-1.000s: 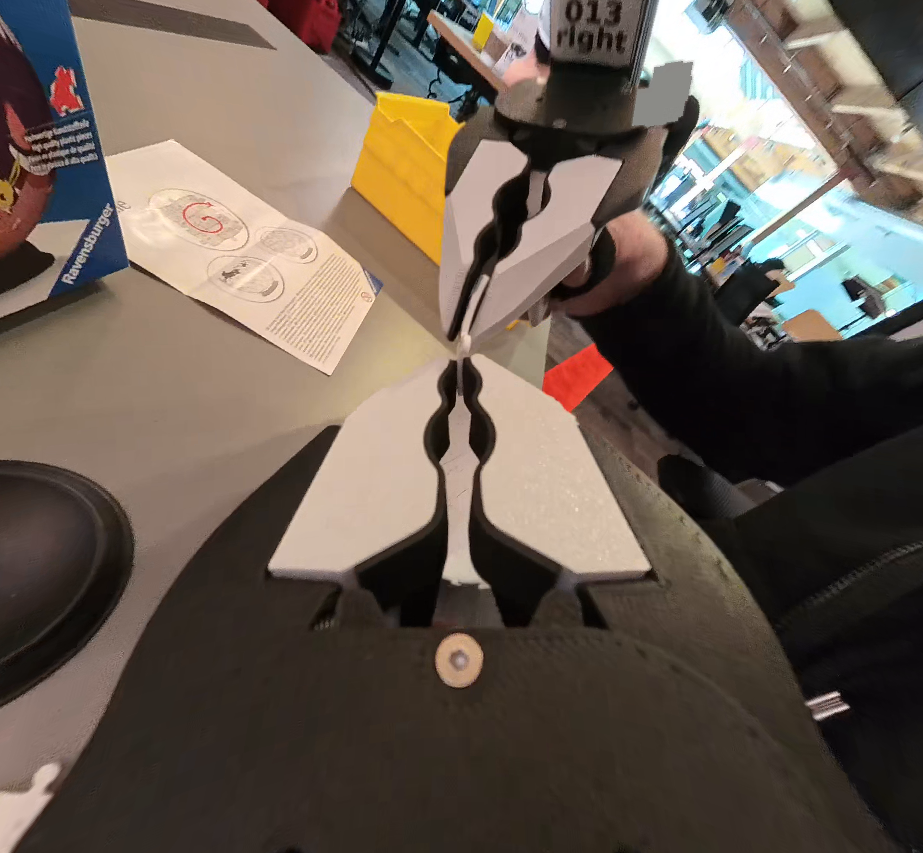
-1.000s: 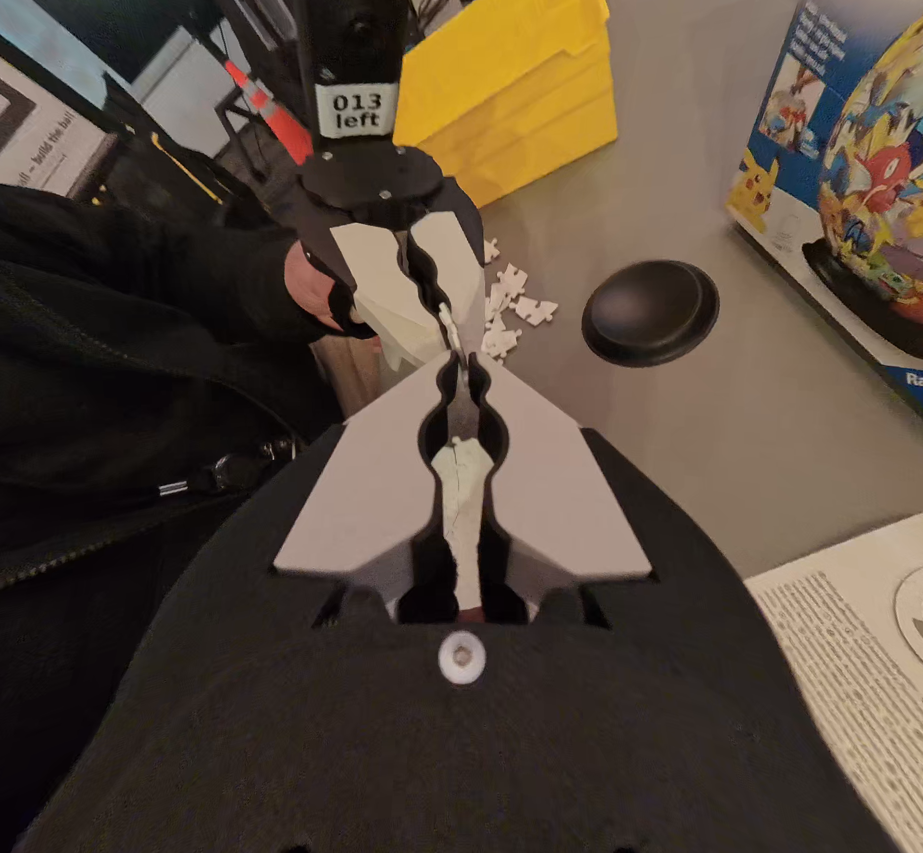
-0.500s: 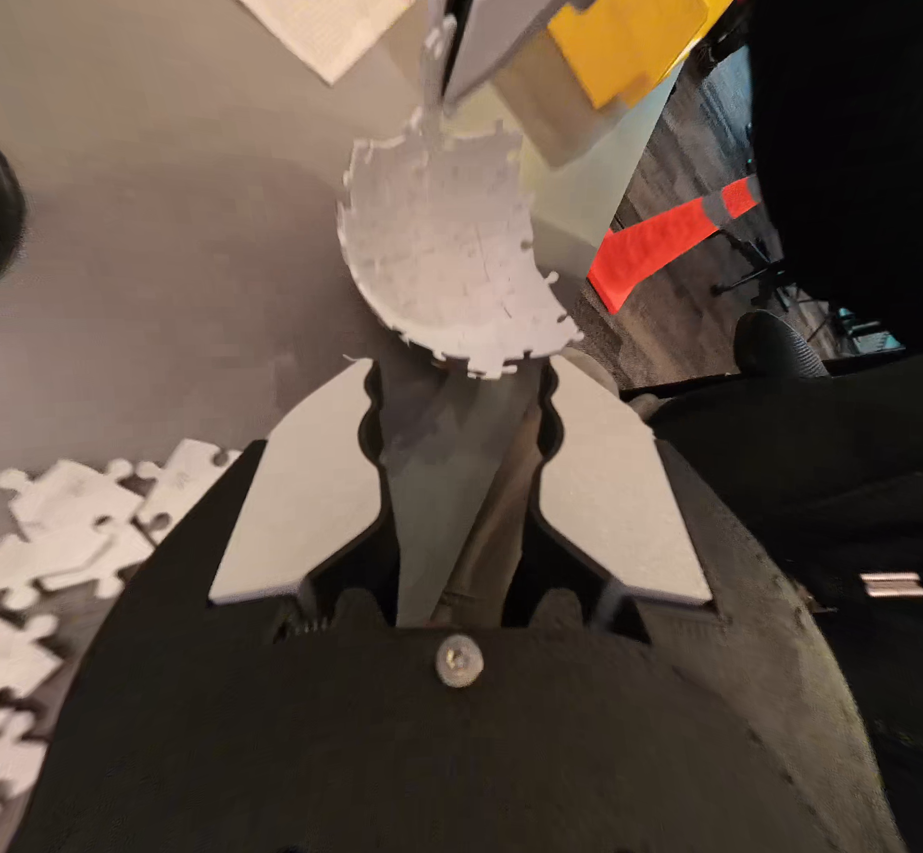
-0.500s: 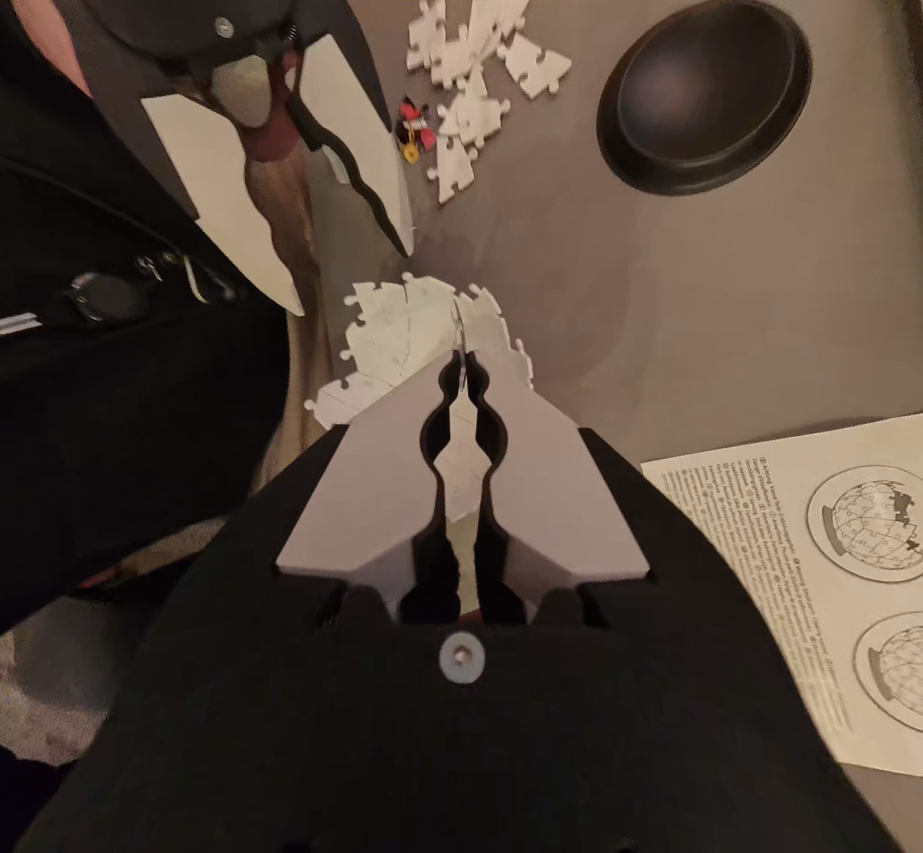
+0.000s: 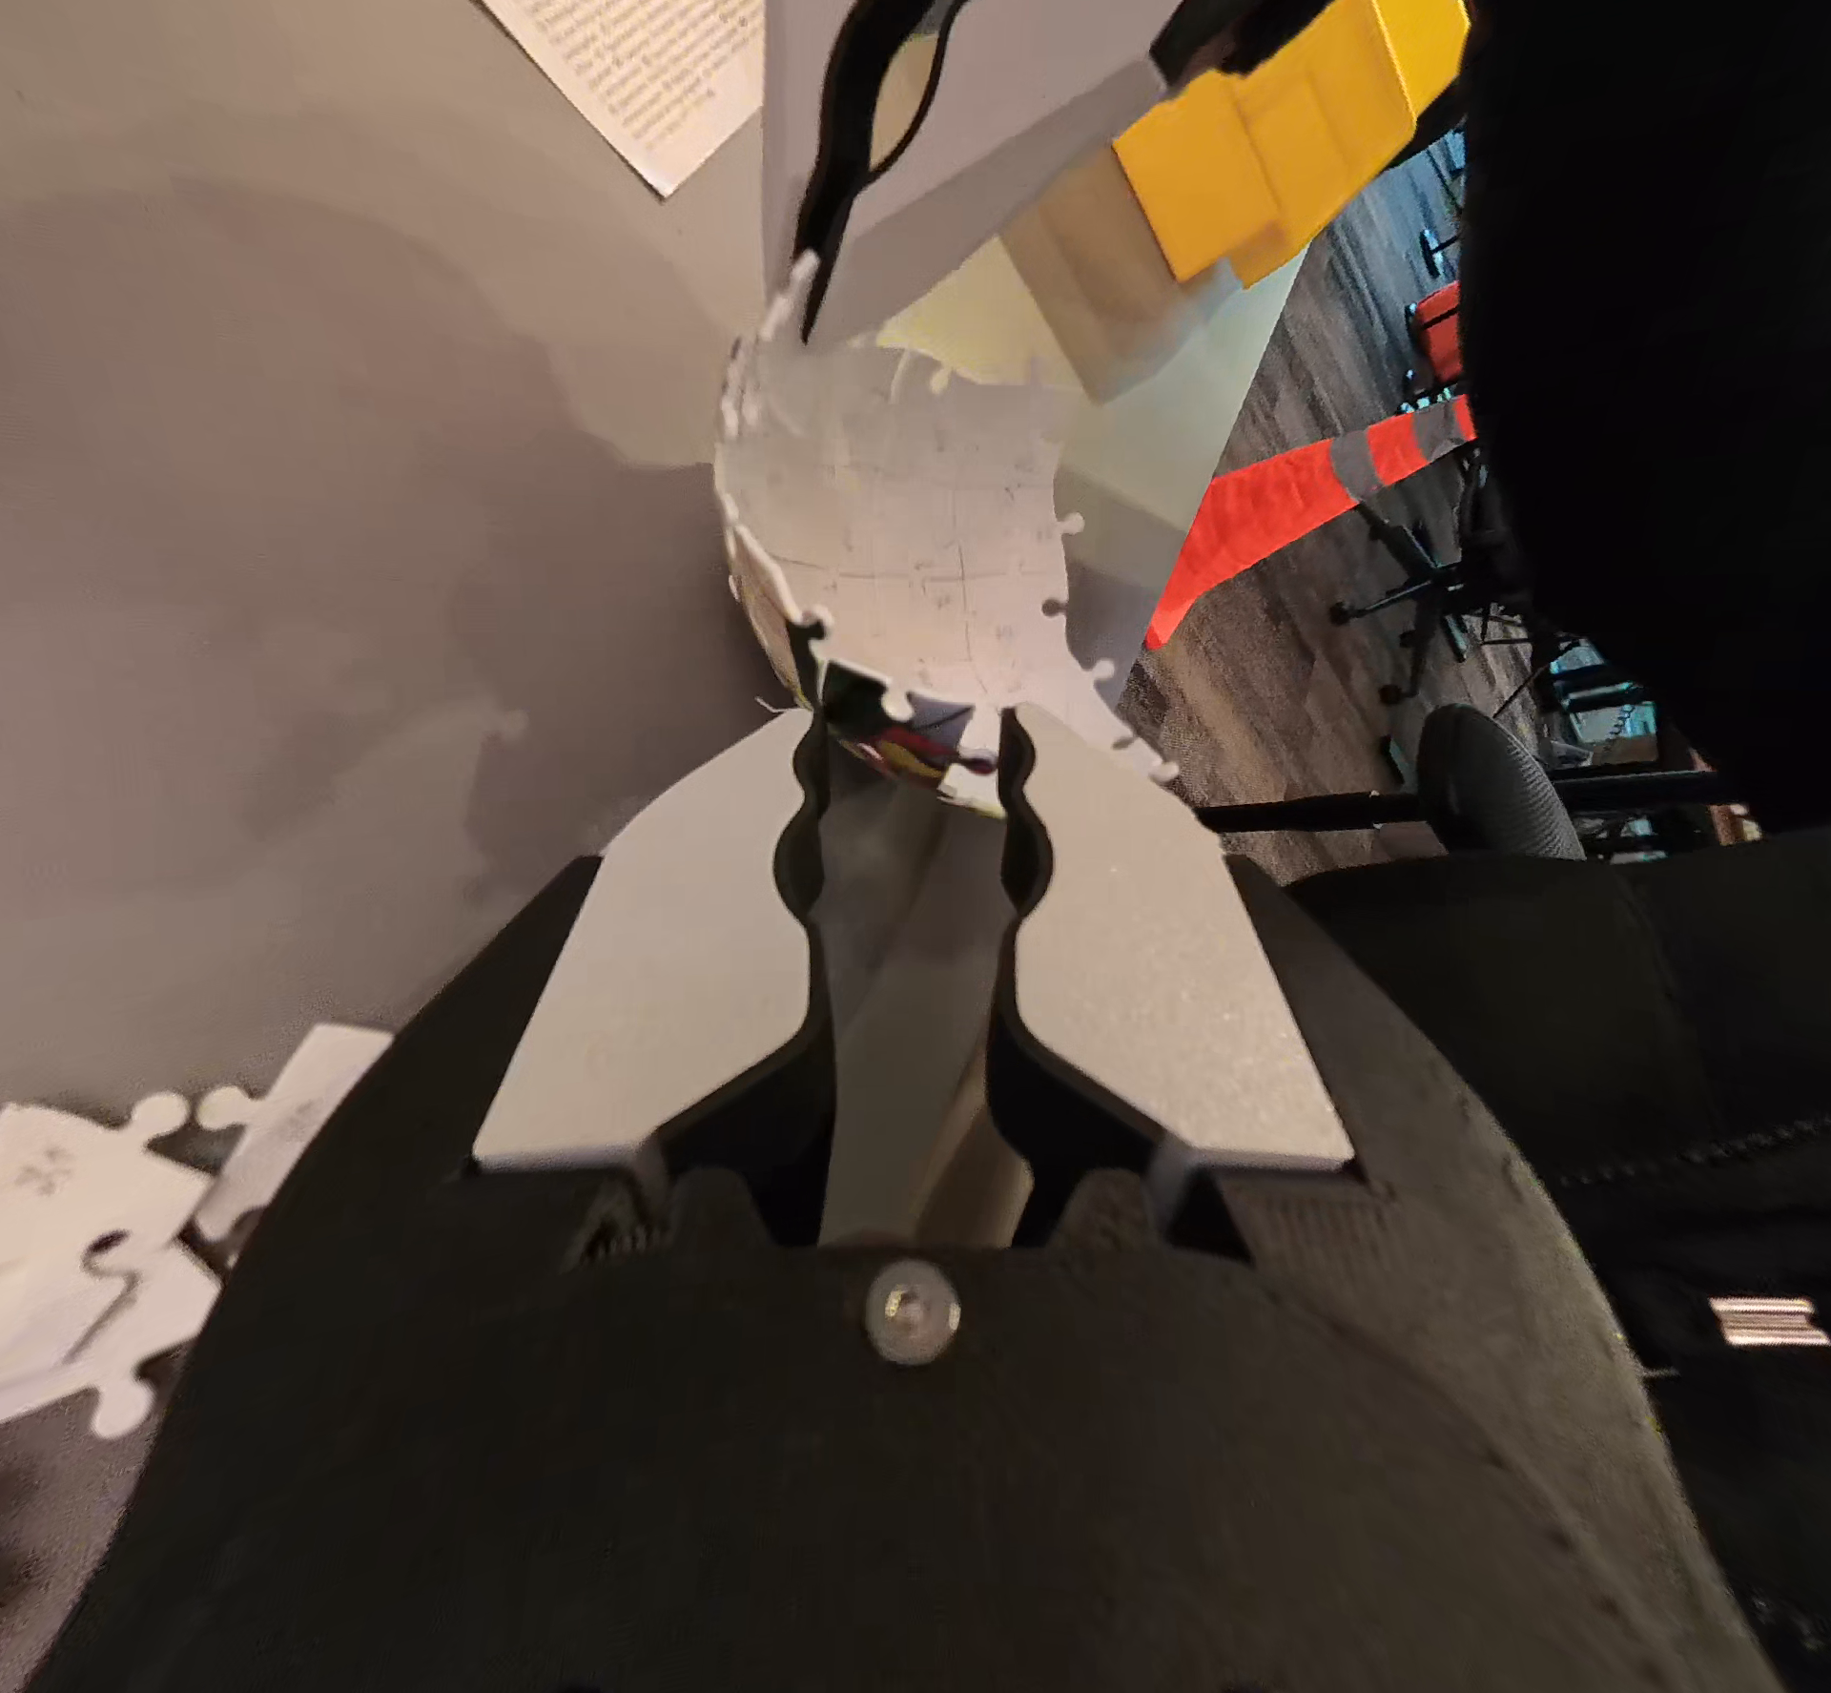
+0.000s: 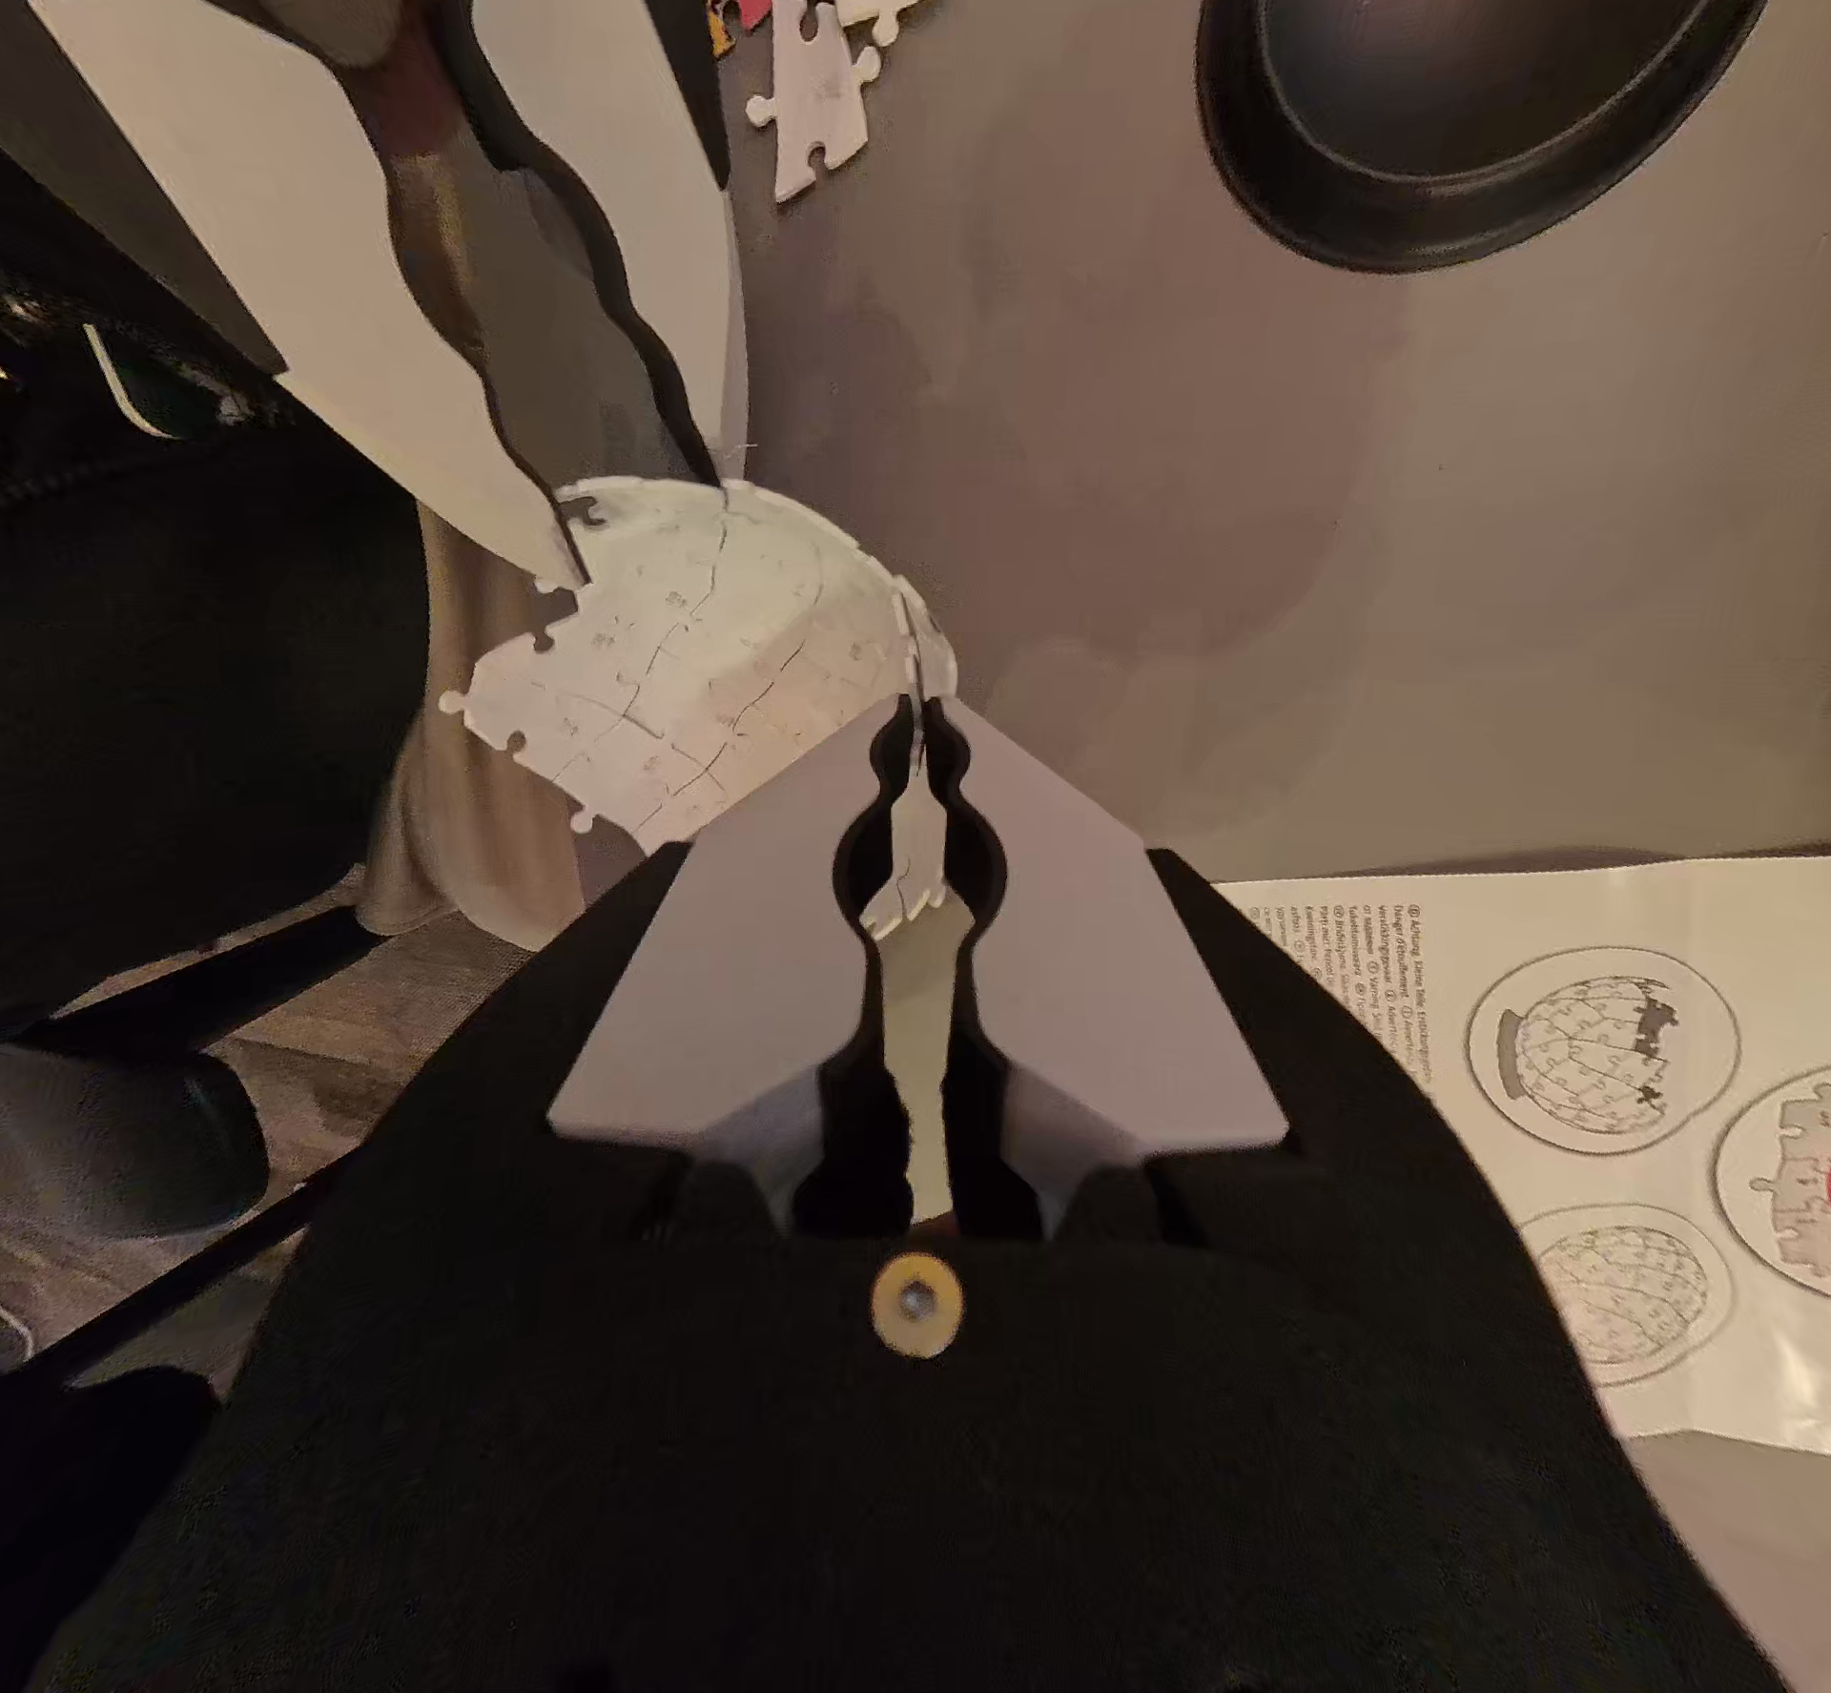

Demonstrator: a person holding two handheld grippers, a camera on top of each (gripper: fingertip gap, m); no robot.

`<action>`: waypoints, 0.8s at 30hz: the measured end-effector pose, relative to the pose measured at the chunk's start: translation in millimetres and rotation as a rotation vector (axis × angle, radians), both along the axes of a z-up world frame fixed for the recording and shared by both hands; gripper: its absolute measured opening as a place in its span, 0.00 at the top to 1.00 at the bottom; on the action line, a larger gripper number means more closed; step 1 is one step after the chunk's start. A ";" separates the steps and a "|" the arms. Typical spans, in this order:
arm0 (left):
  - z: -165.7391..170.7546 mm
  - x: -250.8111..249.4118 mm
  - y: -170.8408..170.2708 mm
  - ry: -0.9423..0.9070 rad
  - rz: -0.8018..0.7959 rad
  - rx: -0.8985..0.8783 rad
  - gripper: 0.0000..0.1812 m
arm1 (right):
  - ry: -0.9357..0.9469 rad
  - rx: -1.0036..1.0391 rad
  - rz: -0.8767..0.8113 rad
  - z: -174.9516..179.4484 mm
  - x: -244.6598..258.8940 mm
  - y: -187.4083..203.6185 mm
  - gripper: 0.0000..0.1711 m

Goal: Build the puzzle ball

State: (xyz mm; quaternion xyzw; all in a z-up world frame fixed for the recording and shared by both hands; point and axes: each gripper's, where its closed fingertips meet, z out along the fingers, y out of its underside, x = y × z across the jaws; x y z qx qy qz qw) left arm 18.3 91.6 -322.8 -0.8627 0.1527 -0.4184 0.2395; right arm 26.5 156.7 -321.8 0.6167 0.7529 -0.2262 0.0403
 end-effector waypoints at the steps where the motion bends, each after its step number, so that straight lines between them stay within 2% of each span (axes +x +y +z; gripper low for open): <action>1: -0.4 -0.1 2.1 0.009 -0.006 0.001 0.83 | -0.008 0.001 -0.003 -1.8 1.4 1.6 0.99; 12: -0.5 -0.8 21.8 -0.032 -0.048 -0.035 0.81 | -0.005 0.008 -0.087 -19.6 15.3 19.6 1.00; 24: -5.3 -3.5 35.6 0.011 -0.083 -0.047 0.82 | 0.018 -0.111 -0.181 -33.3 19.1 30.0 1.00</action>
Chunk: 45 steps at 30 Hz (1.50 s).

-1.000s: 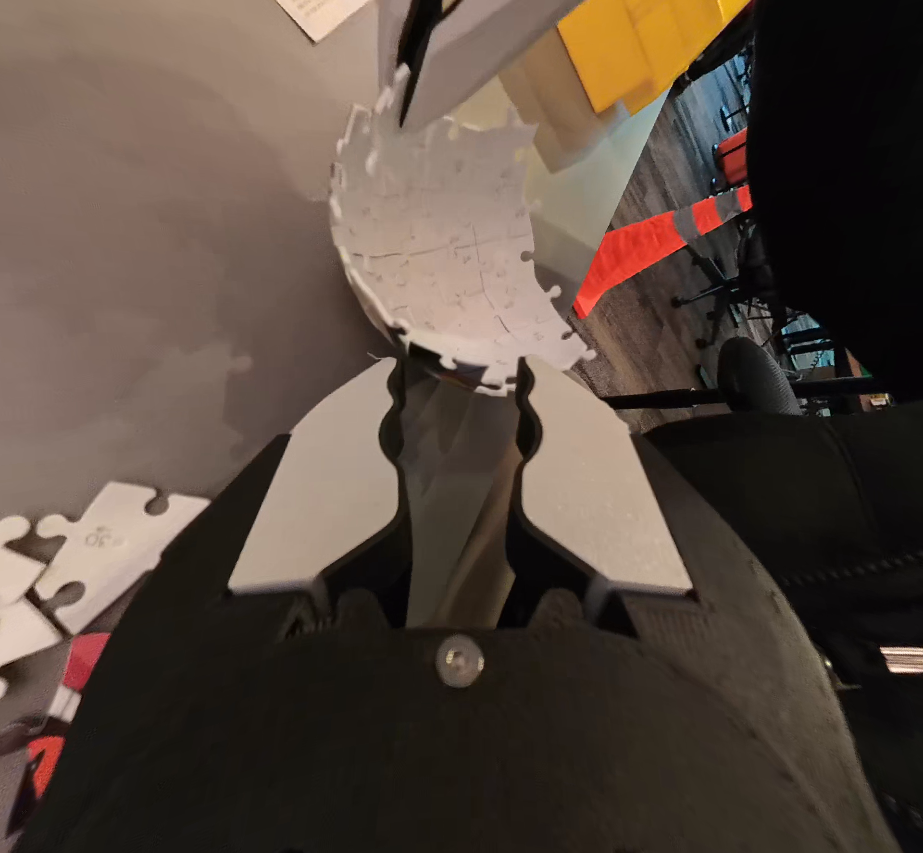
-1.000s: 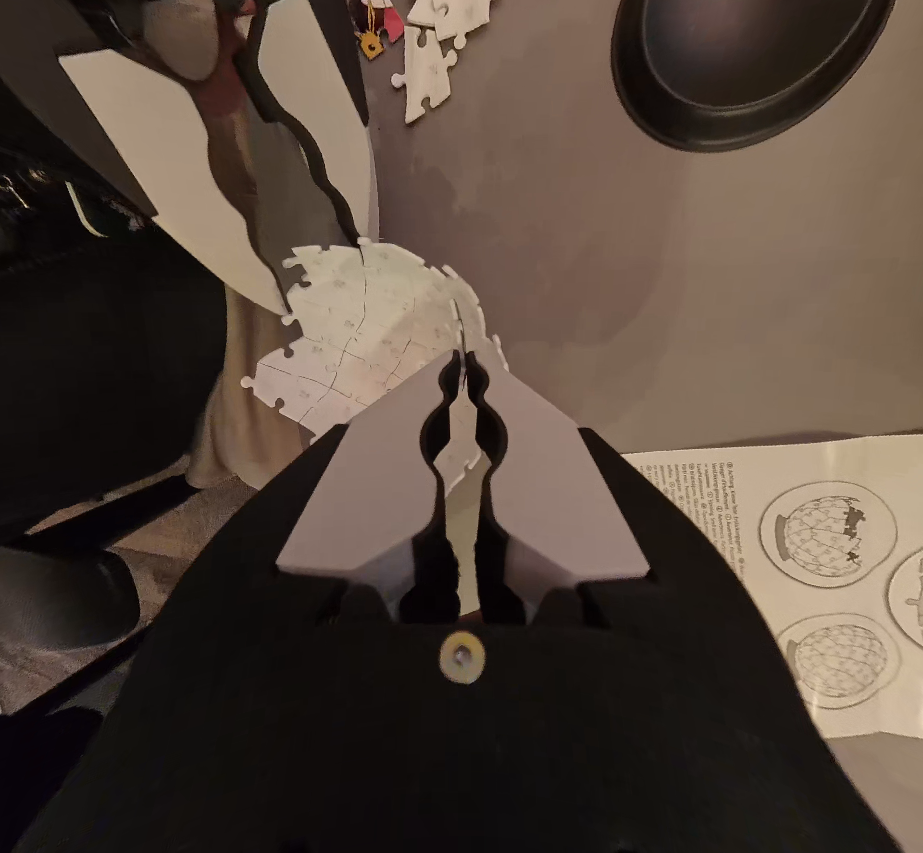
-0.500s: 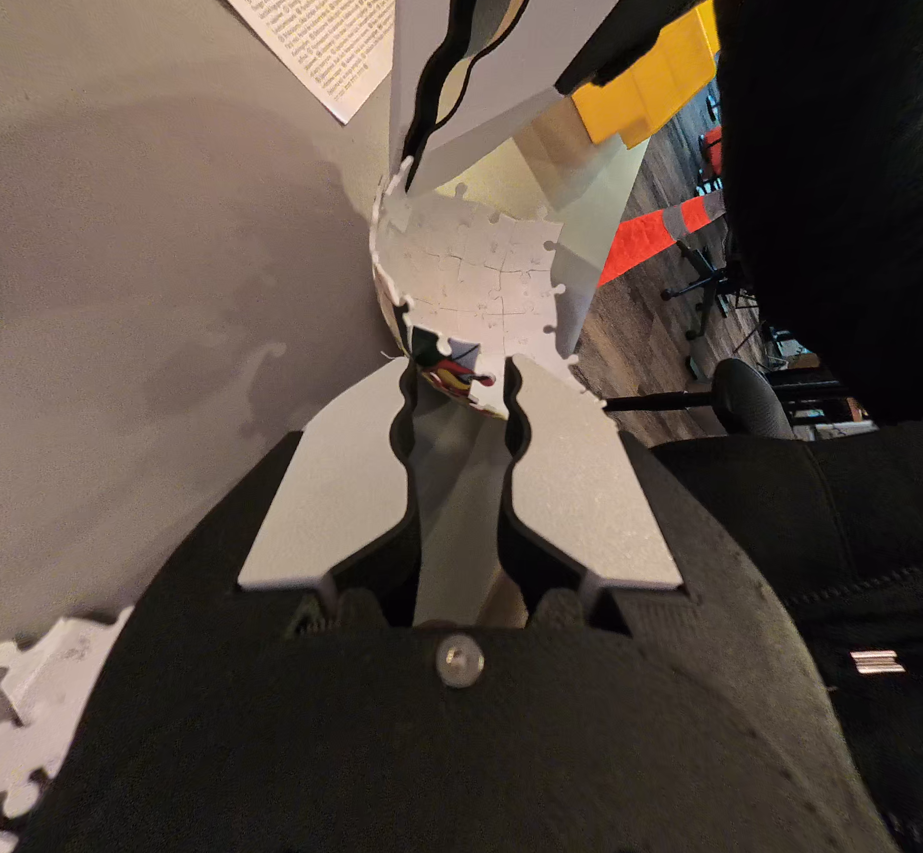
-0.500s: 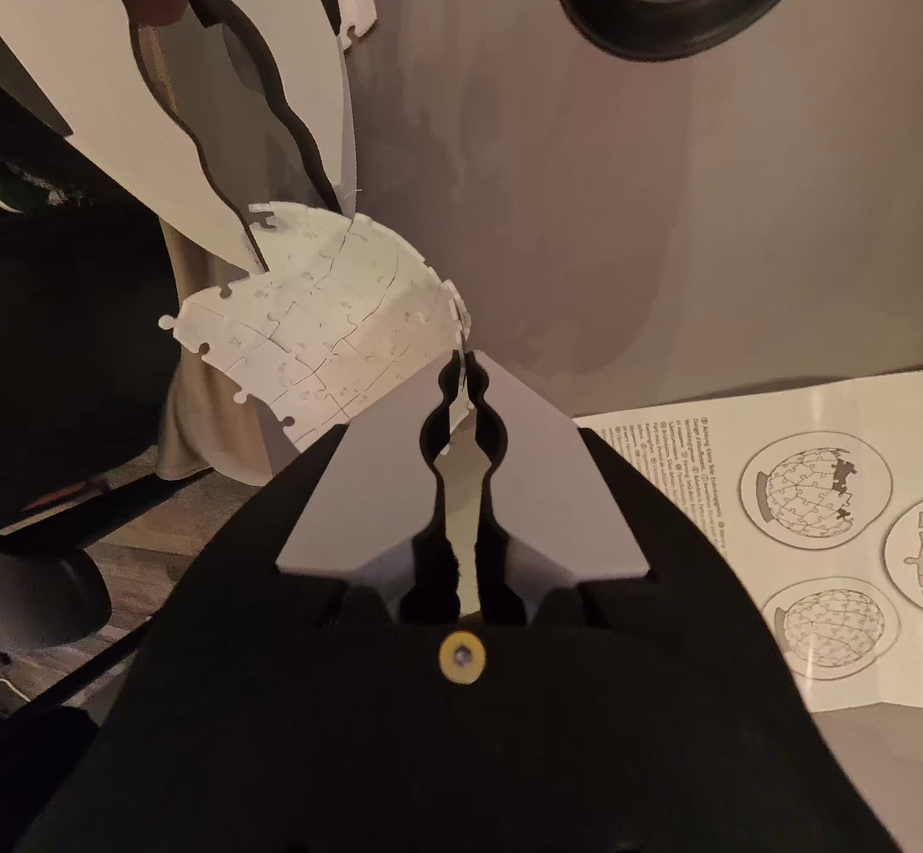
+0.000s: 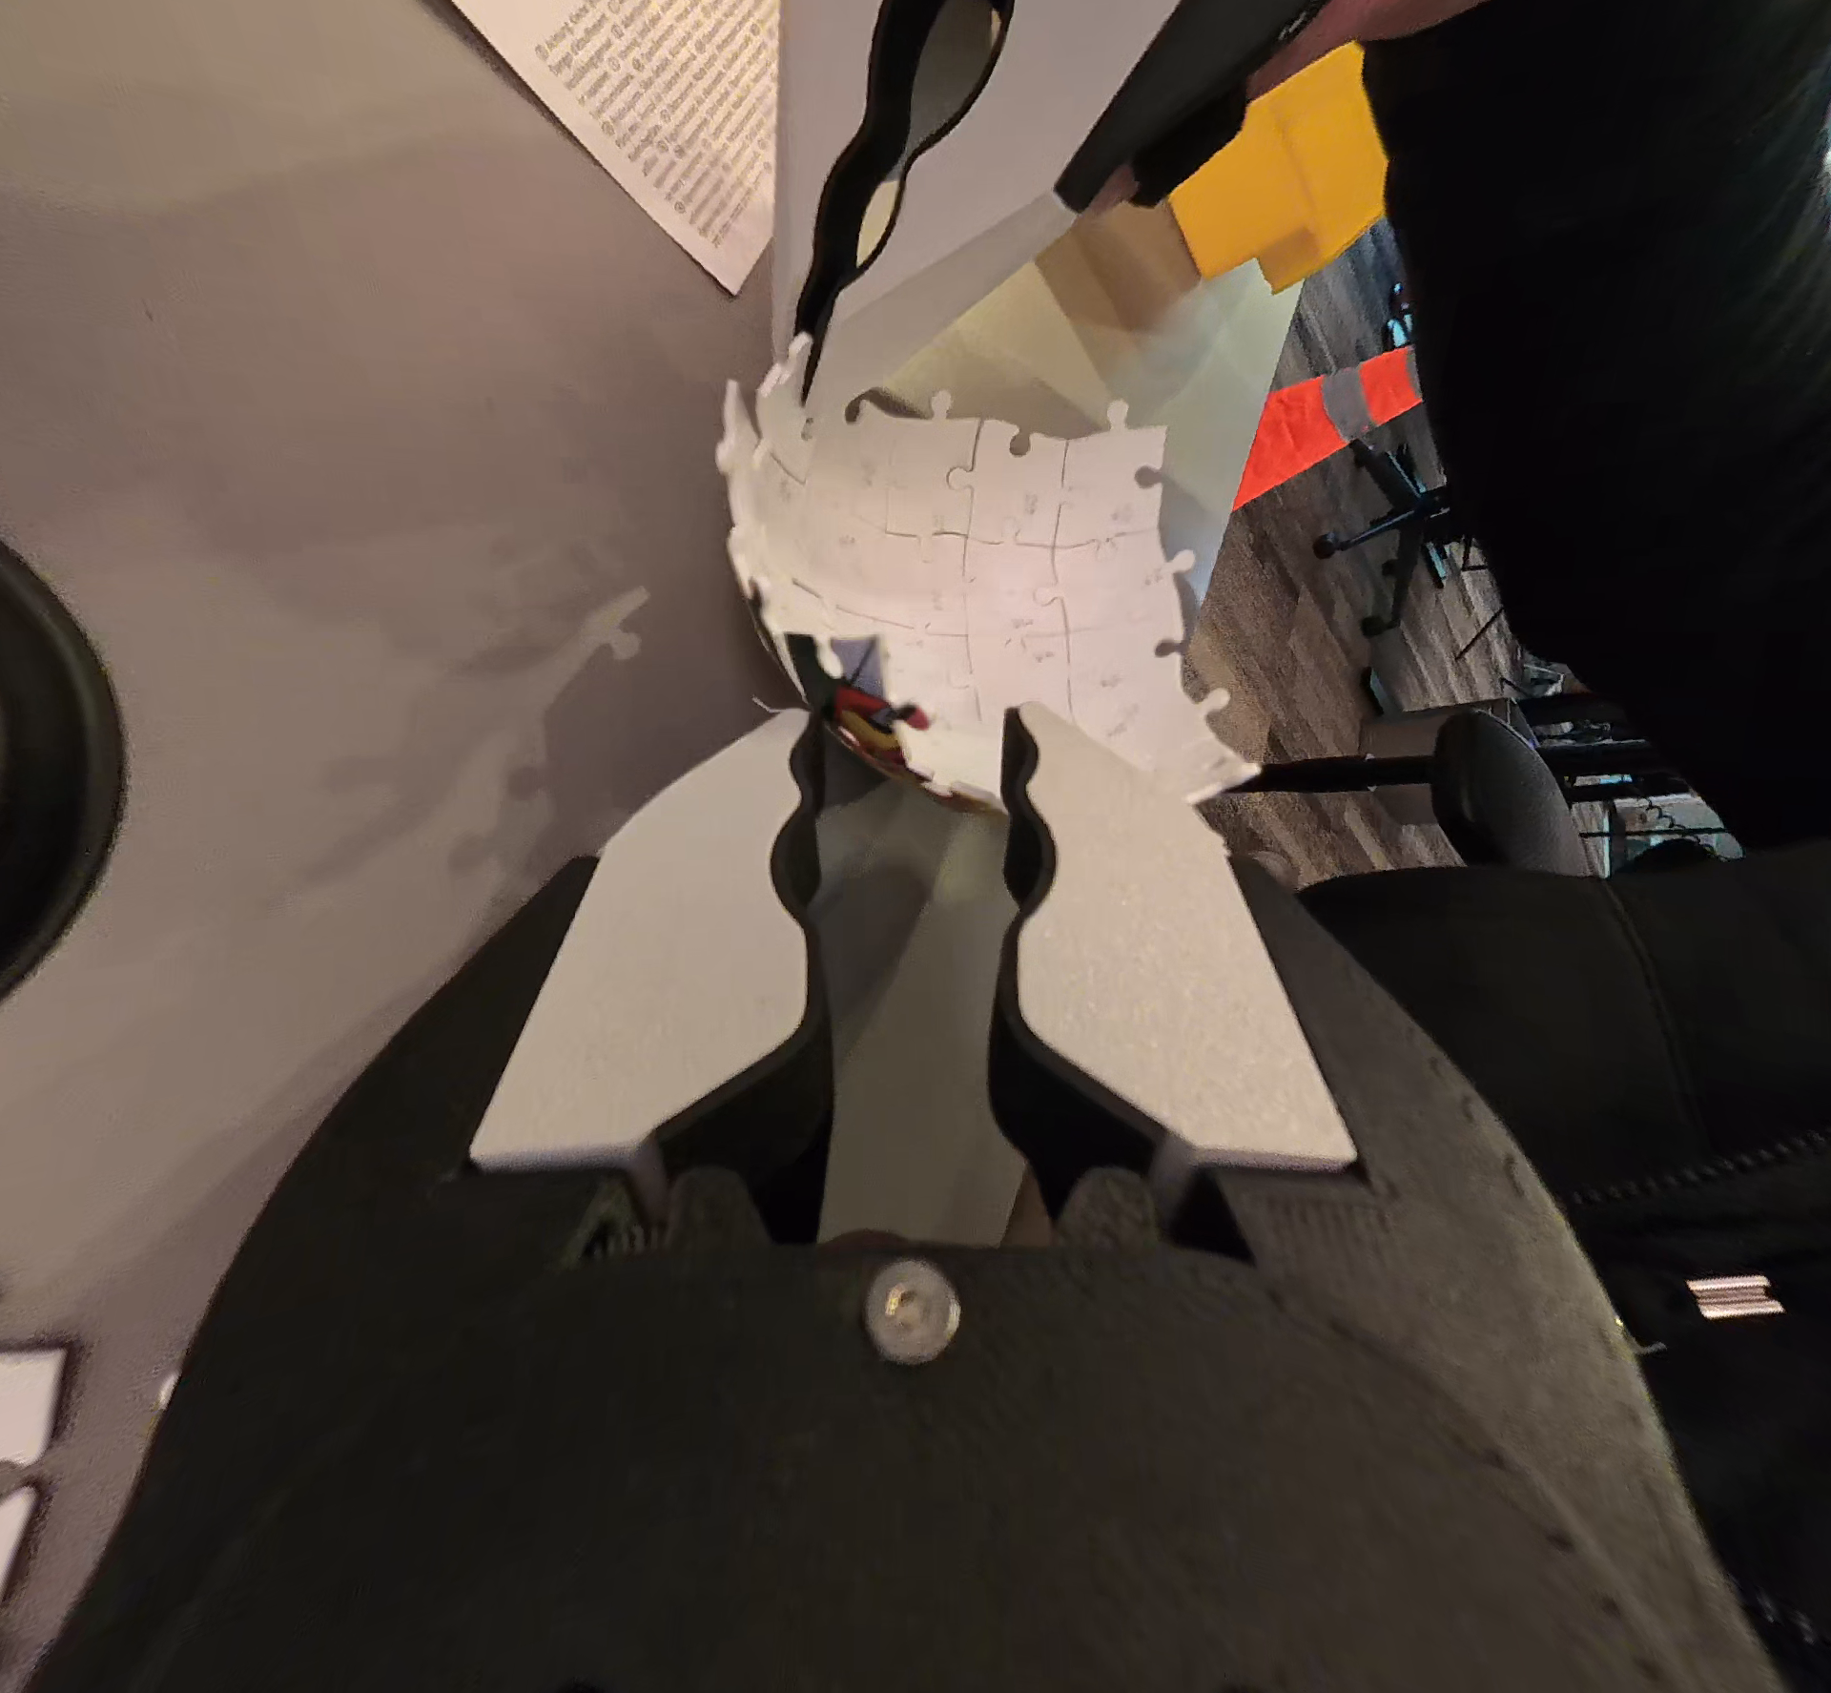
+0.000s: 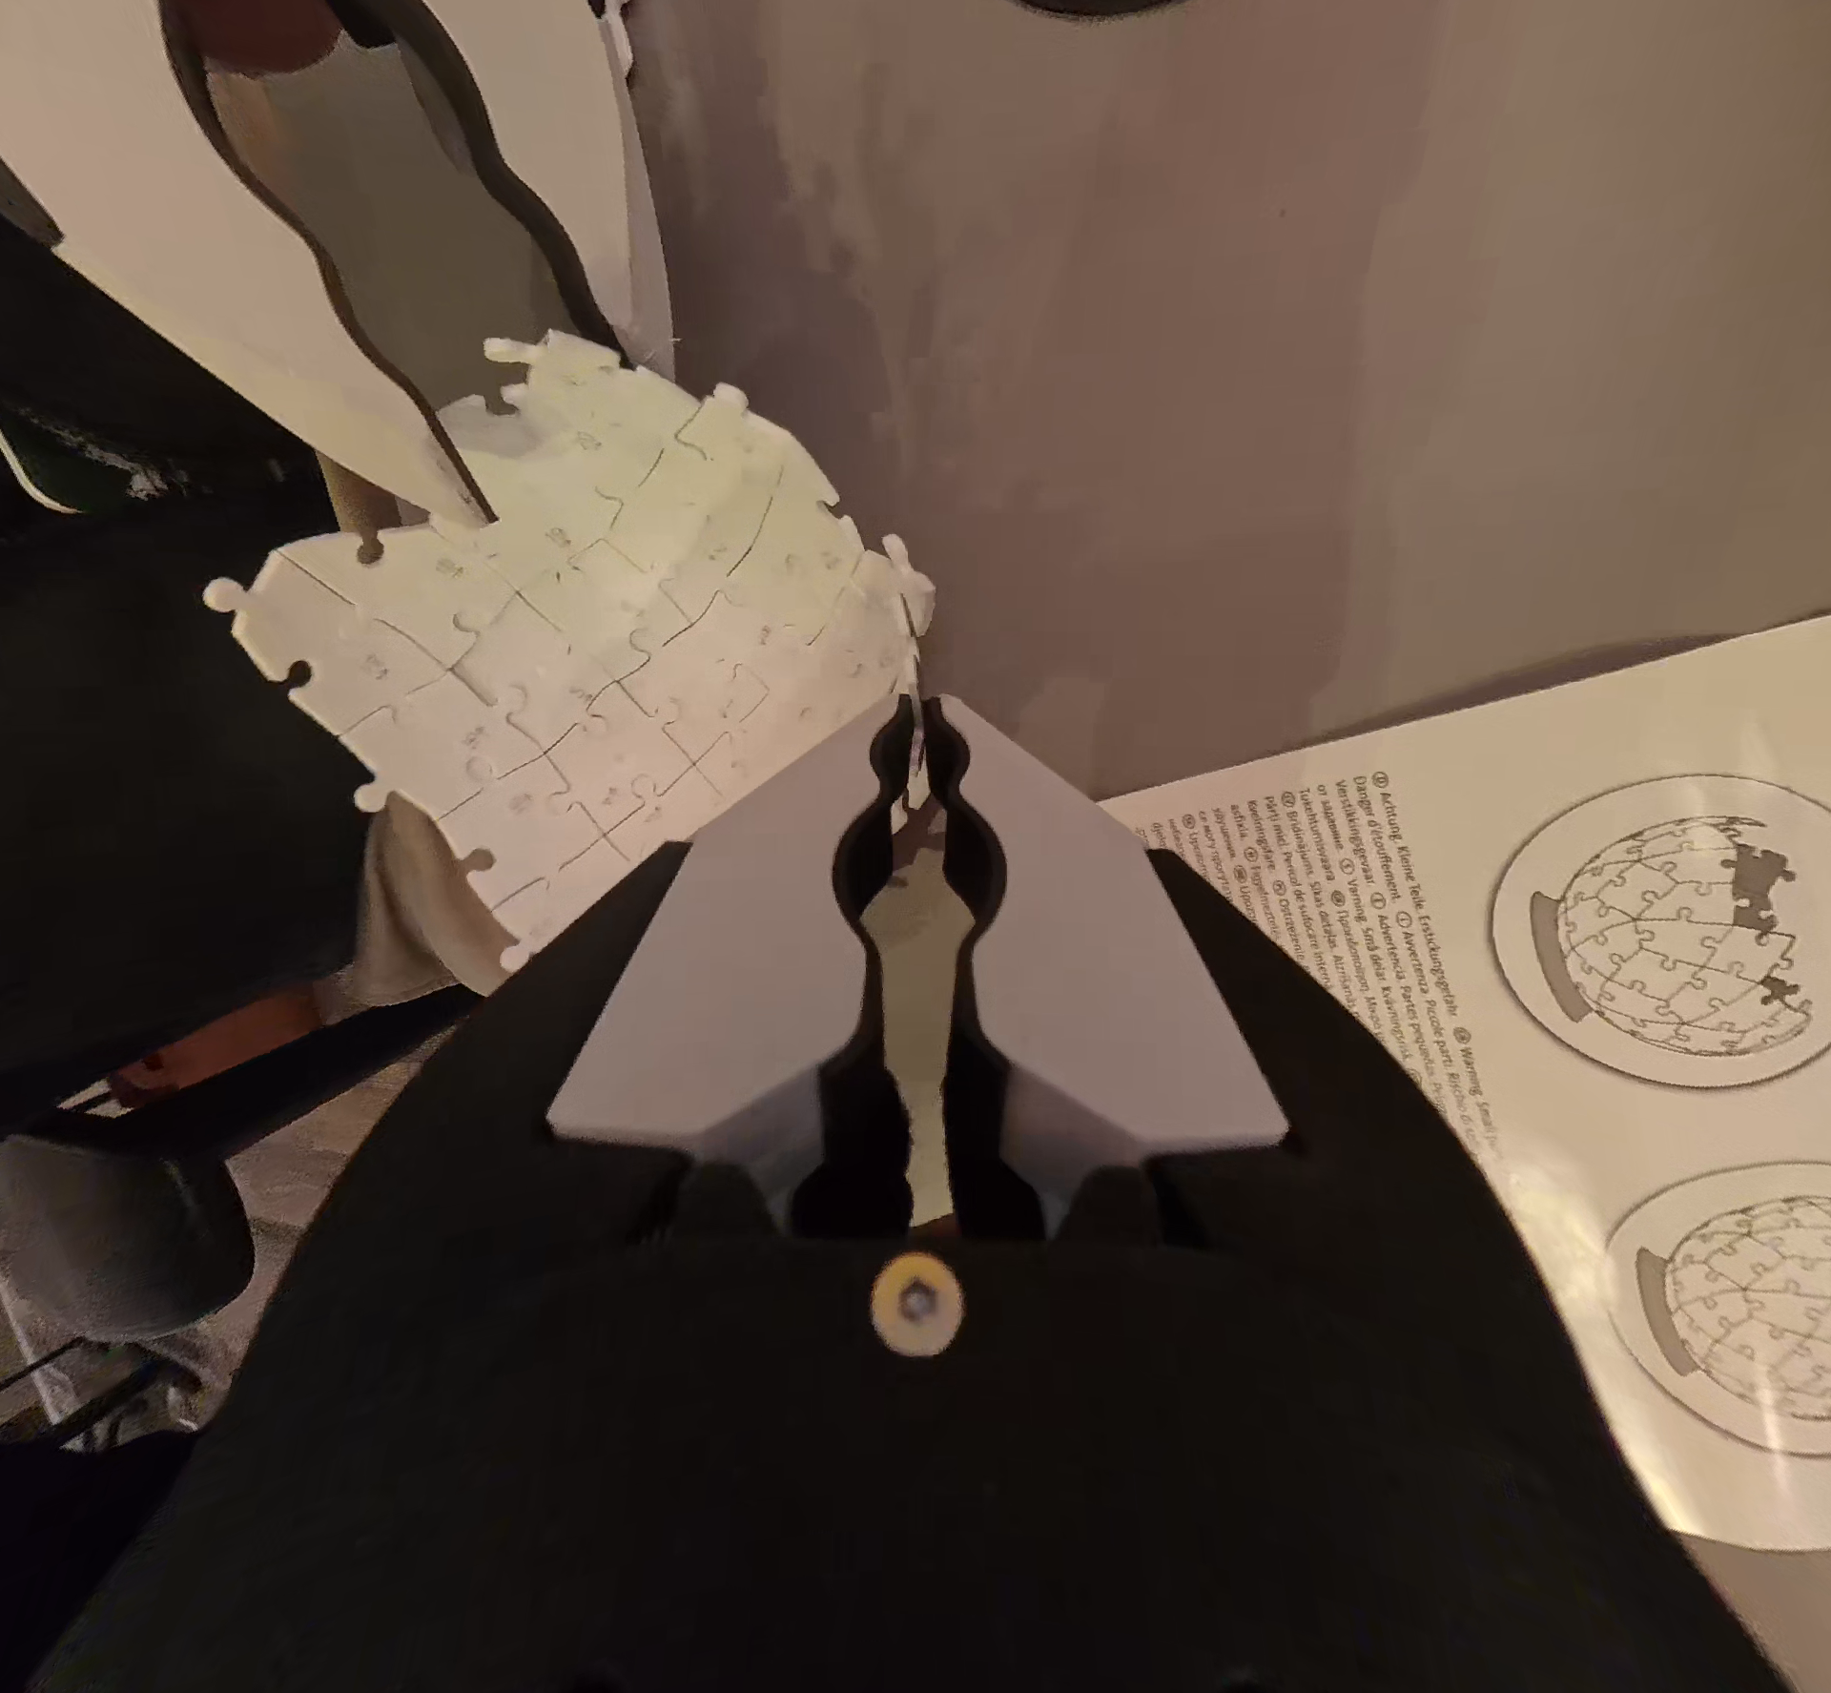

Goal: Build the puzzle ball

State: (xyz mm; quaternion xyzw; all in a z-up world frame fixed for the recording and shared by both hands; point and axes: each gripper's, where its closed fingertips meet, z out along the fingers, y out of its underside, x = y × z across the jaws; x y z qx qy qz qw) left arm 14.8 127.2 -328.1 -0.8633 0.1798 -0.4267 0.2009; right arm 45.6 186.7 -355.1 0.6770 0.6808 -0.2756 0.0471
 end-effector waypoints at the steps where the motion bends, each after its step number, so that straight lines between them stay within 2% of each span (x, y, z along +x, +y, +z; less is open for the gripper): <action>1: -0.9 -0.1 0.6 0.006 -0.004 -0.003 0.82 | -0.003 -0.006 -0.003 -1.4 0.4 0.6 1.00; 18: 0.7 -3.2 17.4 0.014 -0.023 -0.005 0.81 | -0.088 -0.203 -0.045 -14.4 3.5 4.9 0.98; 28: 1.1 -4.9 22.4 0.018 -0.032 -0.007 0.82 | -0.096 -0.173 -0.041 -15.0 1.5 6.9 0.92; 38: 7.8 -8.7 32.0 0.017 -0.065 0.010 0.80 | -0.061 -0.204 -0.046 -15.4 -2.7 6.8 0.99; 45: 11.7 -14.2 51.5 0.004 -0.108 -0.028 0.77 | -0.050 -0.224 -0.067 -17.5 -2.8 8.1 0.98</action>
